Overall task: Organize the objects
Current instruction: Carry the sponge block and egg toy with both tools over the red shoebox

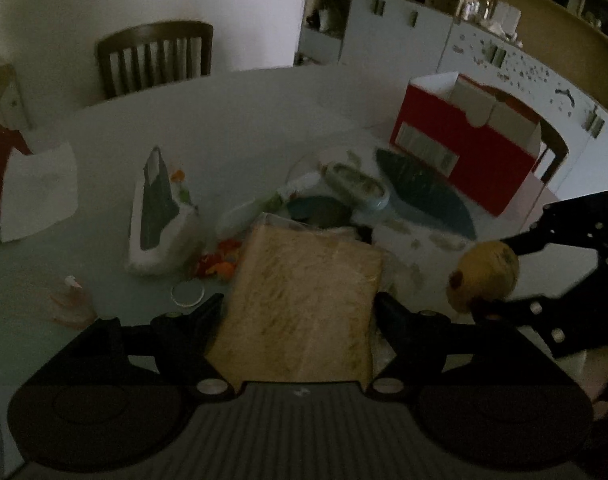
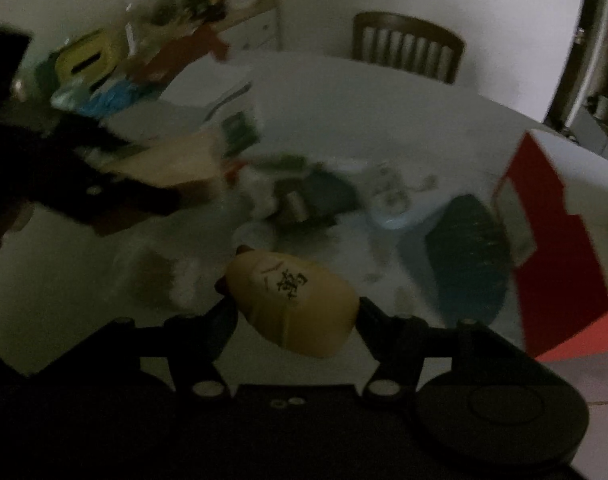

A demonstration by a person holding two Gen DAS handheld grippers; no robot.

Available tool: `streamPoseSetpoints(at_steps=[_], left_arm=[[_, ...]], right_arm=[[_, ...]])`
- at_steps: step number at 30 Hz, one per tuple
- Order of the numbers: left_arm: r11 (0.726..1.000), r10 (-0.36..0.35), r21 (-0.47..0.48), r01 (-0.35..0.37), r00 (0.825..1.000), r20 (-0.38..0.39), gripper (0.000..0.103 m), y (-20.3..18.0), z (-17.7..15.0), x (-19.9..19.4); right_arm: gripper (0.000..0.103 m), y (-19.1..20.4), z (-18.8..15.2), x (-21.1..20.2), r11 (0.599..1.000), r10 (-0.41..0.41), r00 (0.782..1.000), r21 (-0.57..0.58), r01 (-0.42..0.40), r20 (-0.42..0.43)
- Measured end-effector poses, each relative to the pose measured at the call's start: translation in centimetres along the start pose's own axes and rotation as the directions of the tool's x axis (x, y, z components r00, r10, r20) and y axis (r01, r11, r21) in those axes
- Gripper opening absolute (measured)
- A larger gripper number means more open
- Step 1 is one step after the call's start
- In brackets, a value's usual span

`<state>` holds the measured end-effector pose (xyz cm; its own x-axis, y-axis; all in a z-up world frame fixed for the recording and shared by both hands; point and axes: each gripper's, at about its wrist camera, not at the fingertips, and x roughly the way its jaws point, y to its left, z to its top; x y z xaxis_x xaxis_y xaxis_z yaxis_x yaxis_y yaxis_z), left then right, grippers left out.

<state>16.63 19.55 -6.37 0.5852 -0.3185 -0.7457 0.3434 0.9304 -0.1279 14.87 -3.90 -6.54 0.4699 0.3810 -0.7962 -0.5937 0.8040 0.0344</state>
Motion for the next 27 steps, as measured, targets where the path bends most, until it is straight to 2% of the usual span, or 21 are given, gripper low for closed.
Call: streamPoseSetpoints(at_steps=[8, 12, 17, 27], left_arm=[[0.999, 0.046, 0.0, -0.046, 0.996, 0.075, 0.08, -6.5, 3.0, -1.8], [0.999, 0.038, -0.021, -0.035, 0.993, 0.113, 0.08, -10.0, 5.3, -1.3], [1.0, 0.023, -0.007, -0.022, 0.99, 0.138, 0.08, -14.3, 8.2, 0.3], [0.998, 0.032, 0.053, -0.039, 0.991, 0.133, 0.08, -21.0, 14.4, 5.2]], right_arm=[[0.063, -6.2, 0.5, -4.3, 0.999, -0.023, 0.997, 0.05, 0.019, 0.075], [0.063, -9.3, 0.6, -6.1, 0.998, -0.031, 0.994, 0.057, 0.025, 0.106], [0.063, -13.2, 0.5, -7.2, 0.997, -0.055, 0.99, 0.06, 0.048, 0.132], [0.063, -21.9, 0.8, -8.2, 0.991, -0.099, 0.981, 0.105, 0.082, 0.169]])
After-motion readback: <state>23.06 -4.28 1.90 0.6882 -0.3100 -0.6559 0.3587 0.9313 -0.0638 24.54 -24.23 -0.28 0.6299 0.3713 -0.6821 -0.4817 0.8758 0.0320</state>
